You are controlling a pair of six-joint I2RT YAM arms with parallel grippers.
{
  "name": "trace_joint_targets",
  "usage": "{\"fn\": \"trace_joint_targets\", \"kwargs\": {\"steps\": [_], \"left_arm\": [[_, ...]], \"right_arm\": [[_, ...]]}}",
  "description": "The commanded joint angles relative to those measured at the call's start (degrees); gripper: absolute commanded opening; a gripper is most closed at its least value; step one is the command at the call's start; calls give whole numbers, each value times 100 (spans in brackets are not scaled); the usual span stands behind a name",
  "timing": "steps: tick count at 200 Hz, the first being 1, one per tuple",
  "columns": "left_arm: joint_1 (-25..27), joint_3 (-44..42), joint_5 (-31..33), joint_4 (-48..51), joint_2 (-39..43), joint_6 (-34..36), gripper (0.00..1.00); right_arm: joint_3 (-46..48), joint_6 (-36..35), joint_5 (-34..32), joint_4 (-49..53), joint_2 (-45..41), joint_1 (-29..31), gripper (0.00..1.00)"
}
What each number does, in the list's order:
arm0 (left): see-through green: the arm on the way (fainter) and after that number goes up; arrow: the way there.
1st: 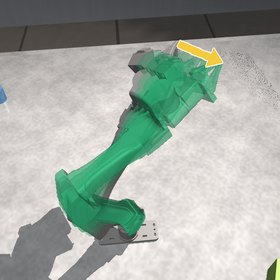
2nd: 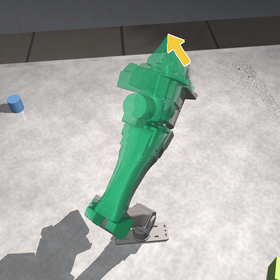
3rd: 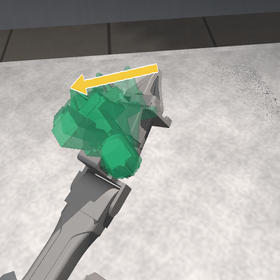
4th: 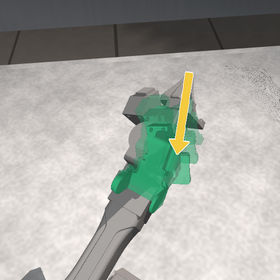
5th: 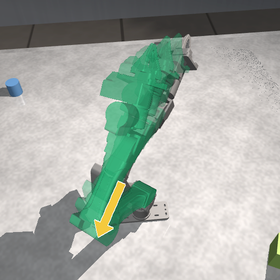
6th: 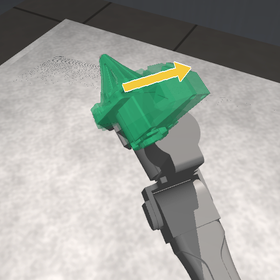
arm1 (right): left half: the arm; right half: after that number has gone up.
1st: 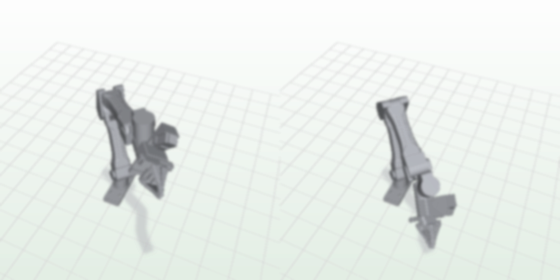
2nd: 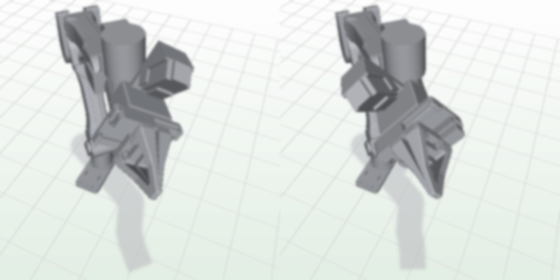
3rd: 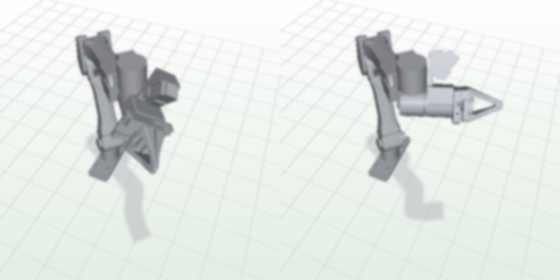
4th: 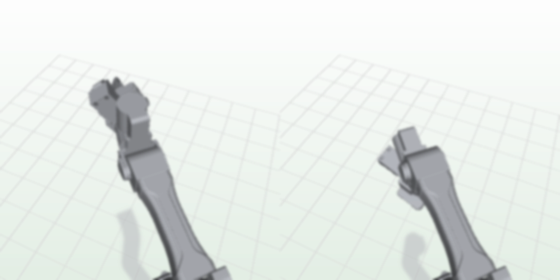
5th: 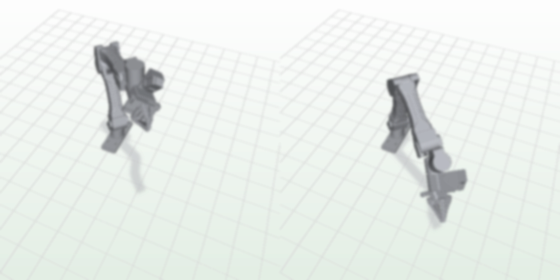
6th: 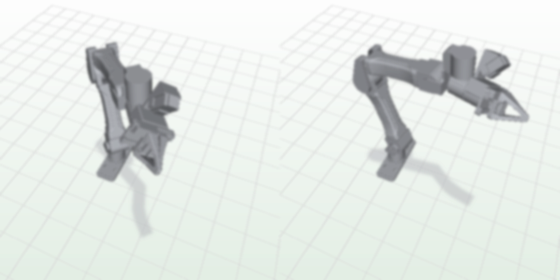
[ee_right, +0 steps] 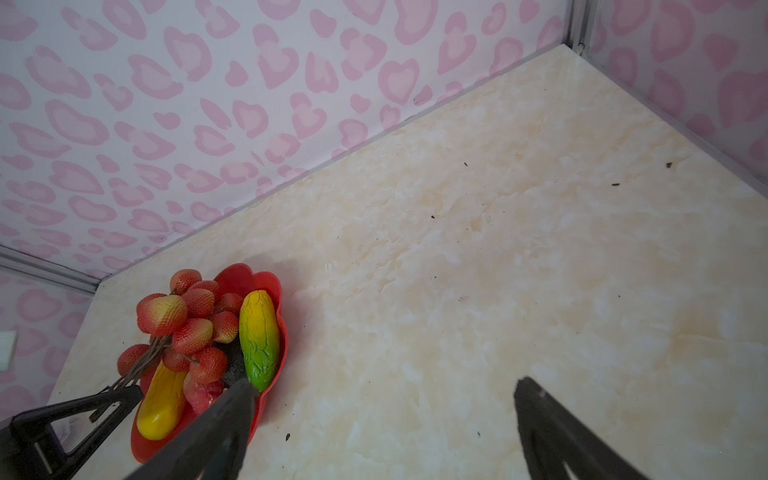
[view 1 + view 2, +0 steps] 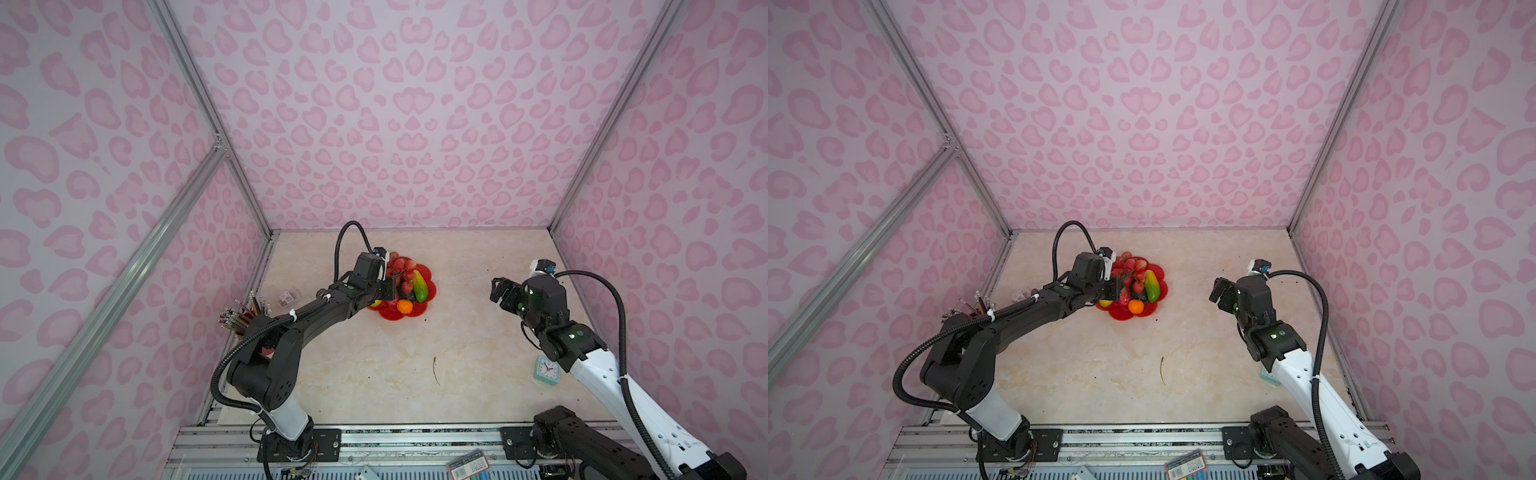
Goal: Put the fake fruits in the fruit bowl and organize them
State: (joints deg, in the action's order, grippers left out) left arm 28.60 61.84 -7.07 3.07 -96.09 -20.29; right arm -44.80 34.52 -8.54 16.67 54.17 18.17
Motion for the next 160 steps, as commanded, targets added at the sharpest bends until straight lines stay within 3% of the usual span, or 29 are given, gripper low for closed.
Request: {"fn": "trace_joint_targets", "kwargs": {"steps": [1, 15, 37, 48, 52, 84, 105, 129, 146, 160], "left_arm": [[5, -104, -31, -347, -3, -126, 30], [5, -177, -38, -316, 80, -124, 54], [14, -344, -25, -325, 346, -146, 69], [14, -419, 3, -332, 551, -155, 87], [14, -446, 23, -333, 627, -159, 100], [24, -586, 209, -357, 1500, -90, 97], [32, -769, 613, -490, 2307, 1, 97], [32, -1284, 1766, -784, 3344, 393, 97], [4, -2204, 2753, -1648, 4168, 1043, 97], [-124, -3015, 3187, -2286, 4660, 1555, 97]], "right_arm": [[-30, -88, 19, 51, 36, -56, 97], [-58, -101, 27, 35, 65, -92, 97], [-75, -130, 20, 21, 123, -138, 97], [-87, -163, 1, 19, 142, -173, 97], [-82, -182, -7, 13, 146, -193, 97], [-64, -441, -171, -65, 155, -338, 98], [41, -753, -623, -291, 164, -411, 98], [323, -1252, -1172, -702, 283, -473, 98], [649, -1637, -1573, -1068, 365, -476, 99], [1096, -1954, -1994, -1715, 400, -482, 99]]}}
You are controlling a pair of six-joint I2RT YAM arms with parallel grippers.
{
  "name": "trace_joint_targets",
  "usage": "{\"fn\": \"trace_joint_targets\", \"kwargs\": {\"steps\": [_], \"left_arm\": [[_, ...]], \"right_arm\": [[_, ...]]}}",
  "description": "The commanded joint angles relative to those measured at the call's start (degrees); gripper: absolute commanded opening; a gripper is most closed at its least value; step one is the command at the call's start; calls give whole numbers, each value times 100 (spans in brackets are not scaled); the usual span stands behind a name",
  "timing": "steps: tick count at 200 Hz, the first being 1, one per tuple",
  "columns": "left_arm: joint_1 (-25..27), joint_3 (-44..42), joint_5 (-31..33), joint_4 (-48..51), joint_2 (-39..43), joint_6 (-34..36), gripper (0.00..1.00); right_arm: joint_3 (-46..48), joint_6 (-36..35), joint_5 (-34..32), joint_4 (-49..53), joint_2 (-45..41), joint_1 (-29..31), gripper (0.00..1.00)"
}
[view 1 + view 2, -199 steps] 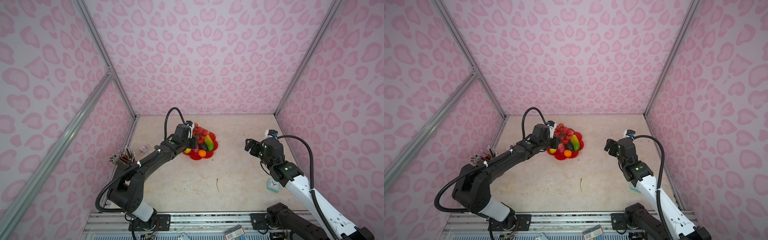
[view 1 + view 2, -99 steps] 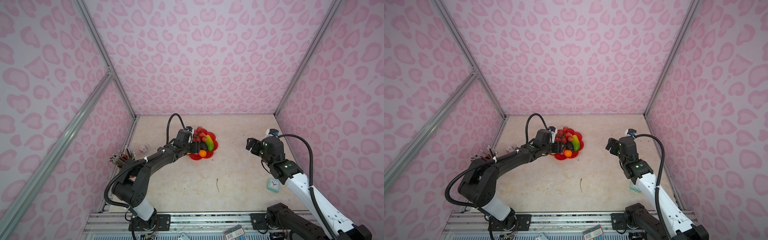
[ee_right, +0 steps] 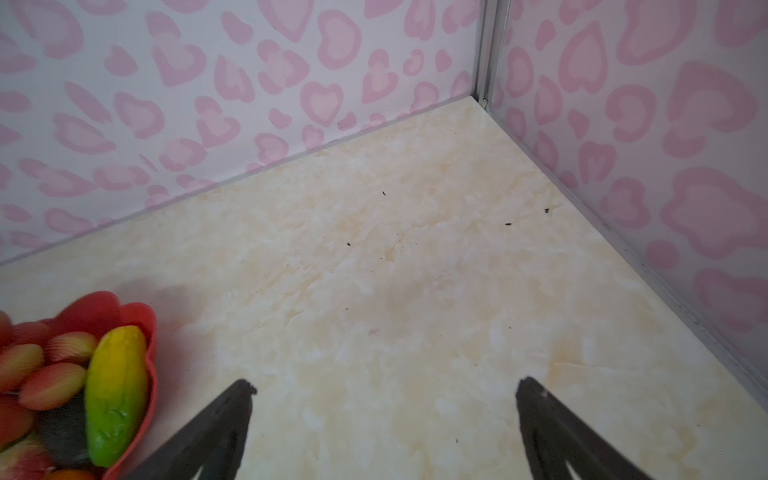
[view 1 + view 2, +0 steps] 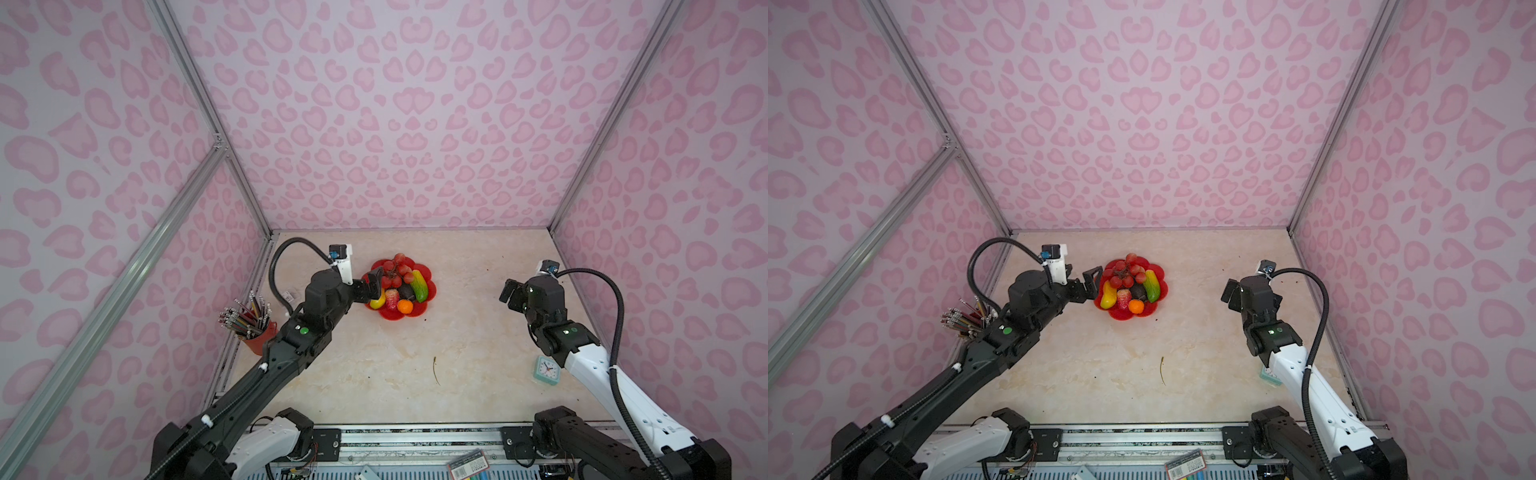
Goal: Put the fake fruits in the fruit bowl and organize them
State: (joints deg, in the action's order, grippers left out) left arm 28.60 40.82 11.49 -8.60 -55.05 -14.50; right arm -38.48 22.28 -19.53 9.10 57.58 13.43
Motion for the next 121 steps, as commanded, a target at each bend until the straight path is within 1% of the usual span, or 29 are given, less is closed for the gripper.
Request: {"fn": "trace_joint_targets", "kwargs": {"steps": [1, 15, 24, 32, 41, 54, 61, 79, 88, 104, 106, 112, 121], "left_arm": [[-139, -963, 1357, -1158, 582, 997, 97], [-394, -1613, 1607, -1492, 859, 1167, 97], [-665, -1962, 1748, -1697, 891, 1258, 97], [-958, -2234, 1807, -1930, 835, 1196, 97], [-1386, -2476, 1585, -2138, 713, 992, 97], [-2004, -2753, 947, -2546, 480, 674, 97], [-2222, -2855, 784, -2792, 275, 566, 97], [-2433, -2913, 703, -3396, -351, 657, 97], [-2505, -2896, 575, -3714, -718, 743, 97], [-2648, -2763, 231, -4348, -1530, 750, 97], [-2655, -2689, 194, -4358, -1604, 761, 97], [-2650, -2408, 59, -3847, -1700, 887, 98], [-2664, -2310, 90, -4013, -1951, 1032, 98]], "right_arm": [[508, -754, -926, -1009, 64, -8, 99], [985, -1054, -1323, -1768, 122, -15, 99], [1271, -1242, -1476, -2369, 216, -54, 99], [1447, -1305, -1623, -2789, 342, -96, 99], [1601, -1383, -1655, -3229, 527, -148, 99], [1850, -1723, -1571, -4184, 961, -221, 99], [1887, -1856, -1553, -4540, 1235, -259, 99], [2026, -1937, -1049, -5419, 1854, -442, 99], [2068, -2032, -966, -5910, 2073, -473, 99], [2034, -2233, -509, -6259, 2364, -578, 100], [2019, -2230, -462, -6244, 2405, -591, 100], [2018, -2232, -310, -6309, 2553, -630, 100], [2155, -2291, -197, -6899, 2825, -631, 100]]}}
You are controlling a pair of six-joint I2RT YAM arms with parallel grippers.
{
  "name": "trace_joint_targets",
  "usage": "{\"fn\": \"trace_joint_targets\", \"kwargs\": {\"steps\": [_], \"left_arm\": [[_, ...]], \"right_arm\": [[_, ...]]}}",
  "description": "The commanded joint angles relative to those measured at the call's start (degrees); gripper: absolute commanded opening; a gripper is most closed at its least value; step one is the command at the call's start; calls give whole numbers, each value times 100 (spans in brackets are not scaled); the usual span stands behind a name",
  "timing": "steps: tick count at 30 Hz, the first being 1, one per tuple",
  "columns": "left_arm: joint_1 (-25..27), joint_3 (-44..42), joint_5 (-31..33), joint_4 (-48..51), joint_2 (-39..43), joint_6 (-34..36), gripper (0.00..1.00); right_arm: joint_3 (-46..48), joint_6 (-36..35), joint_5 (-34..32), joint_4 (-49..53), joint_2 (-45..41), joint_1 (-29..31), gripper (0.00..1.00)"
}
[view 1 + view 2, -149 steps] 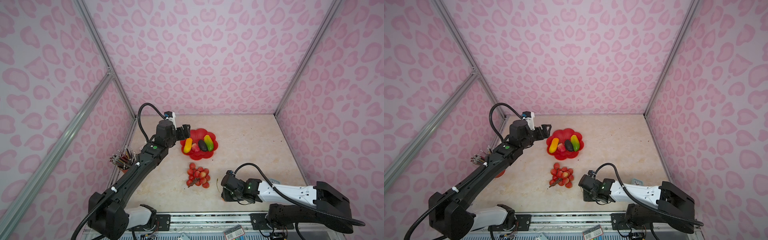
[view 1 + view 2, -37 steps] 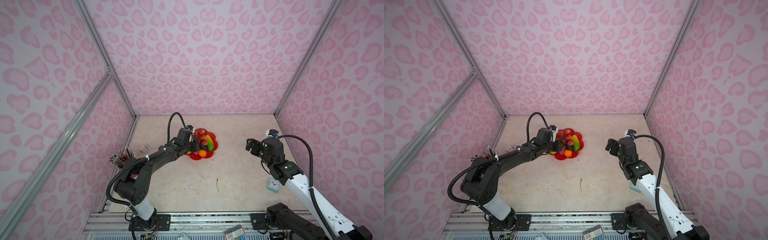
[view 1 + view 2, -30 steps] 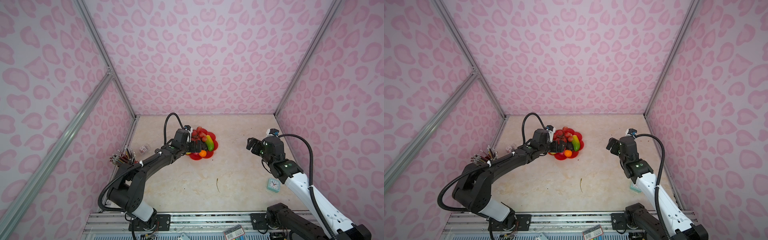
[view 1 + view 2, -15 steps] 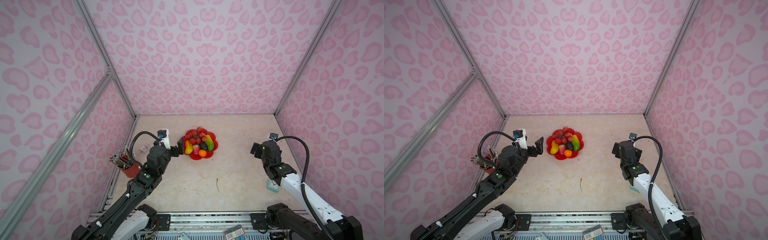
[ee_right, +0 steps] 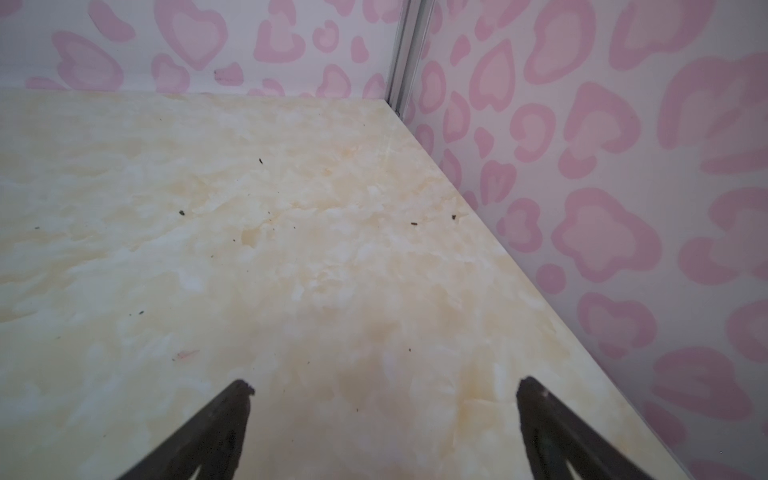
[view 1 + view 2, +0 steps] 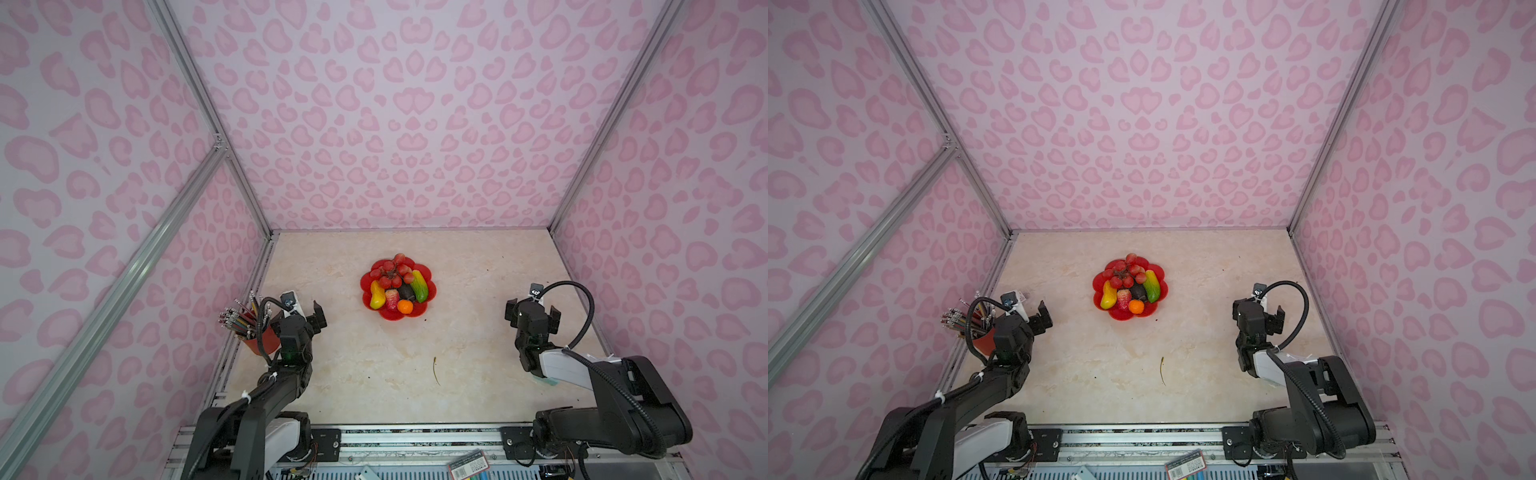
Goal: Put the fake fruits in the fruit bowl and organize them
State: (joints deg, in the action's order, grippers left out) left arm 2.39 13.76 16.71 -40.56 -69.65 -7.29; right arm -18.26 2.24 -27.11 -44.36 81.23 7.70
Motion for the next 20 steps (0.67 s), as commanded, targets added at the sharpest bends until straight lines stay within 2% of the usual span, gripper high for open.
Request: {"fn": "trace_joint_targets", "kwargs": {"steps": [1, 4, 6, 8, 11, 15, 20], "left_arm": [[-44, 402, -423, -816, -503, 318, 98], [-200, 469, -574, -1264, -1069, 294, 98], [-222, 452, -633, -1788, -1521, 308, 97], [-224, 456, -619, -1589, -1393, 295, 97], [-231, 474, -546, -1569, -1430, 265, 96], [-231, 495, -537, -1543, -1440, 265, 96], [-231, 495, -537, -1543, -1438, 263, 97]], "right_arm": [[153, -286, 568, -1630, 493, -63, 100], [295, -363, 608, -2435, 969, -84, 100], [171, -252, 554, -1943, 839, -102, 100], [30, -164, 598, -1383, 671, -146, 100], [76, -173, 679, -1641, 765, -187, 100], [-100, -95, 756, -1219, 720, -248, 100], [-110, -44, 933, -1175, 695, -349, 100]]}}
